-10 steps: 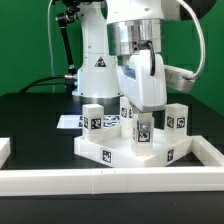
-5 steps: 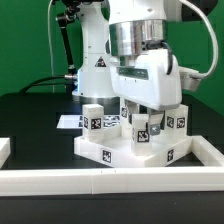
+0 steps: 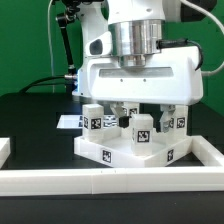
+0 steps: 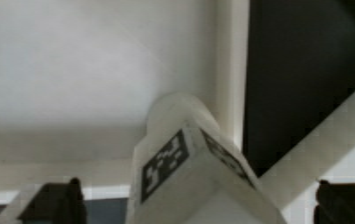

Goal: Assemble square table

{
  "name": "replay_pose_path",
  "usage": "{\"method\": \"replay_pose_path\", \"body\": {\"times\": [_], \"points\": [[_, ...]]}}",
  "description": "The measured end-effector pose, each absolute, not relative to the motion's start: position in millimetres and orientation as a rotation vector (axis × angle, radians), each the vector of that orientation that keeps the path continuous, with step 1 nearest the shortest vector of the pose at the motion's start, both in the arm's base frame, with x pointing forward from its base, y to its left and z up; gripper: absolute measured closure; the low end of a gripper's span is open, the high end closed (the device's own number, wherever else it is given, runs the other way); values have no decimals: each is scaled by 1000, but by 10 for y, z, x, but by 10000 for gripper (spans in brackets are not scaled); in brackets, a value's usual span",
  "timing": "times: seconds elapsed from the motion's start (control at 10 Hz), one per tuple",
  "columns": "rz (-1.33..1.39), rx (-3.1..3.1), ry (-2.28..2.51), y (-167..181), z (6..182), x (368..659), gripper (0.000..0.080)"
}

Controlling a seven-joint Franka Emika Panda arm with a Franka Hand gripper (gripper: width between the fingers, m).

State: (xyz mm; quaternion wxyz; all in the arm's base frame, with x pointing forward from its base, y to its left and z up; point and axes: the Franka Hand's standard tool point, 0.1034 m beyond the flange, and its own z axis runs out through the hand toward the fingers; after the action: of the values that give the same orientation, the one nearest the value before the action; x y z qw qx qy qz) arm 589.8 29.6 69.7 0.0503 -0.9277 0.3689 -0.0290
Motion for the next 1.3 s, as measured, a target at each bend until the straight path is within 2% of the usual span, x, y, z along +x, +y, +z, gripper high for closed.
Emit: {"method": "replay_pose_path", "body": {"times": [0.2, 0.7, 1.0, 1.1, 1.2, 1.3], "points": [[-98, -2886, 964, 291, 697, 5899, 150], [-140, -3084, 206, 280, 689, 5893, 150], [-150, -3089, 170, 275, 693, 5903, 150], [-149, -3090, 171, 270, 691, 5902, 251], [-149, -3090, 171, 268, 691, 5902, 387], [-149, -3089, 182, 268, 691, 5902, 387]]}}
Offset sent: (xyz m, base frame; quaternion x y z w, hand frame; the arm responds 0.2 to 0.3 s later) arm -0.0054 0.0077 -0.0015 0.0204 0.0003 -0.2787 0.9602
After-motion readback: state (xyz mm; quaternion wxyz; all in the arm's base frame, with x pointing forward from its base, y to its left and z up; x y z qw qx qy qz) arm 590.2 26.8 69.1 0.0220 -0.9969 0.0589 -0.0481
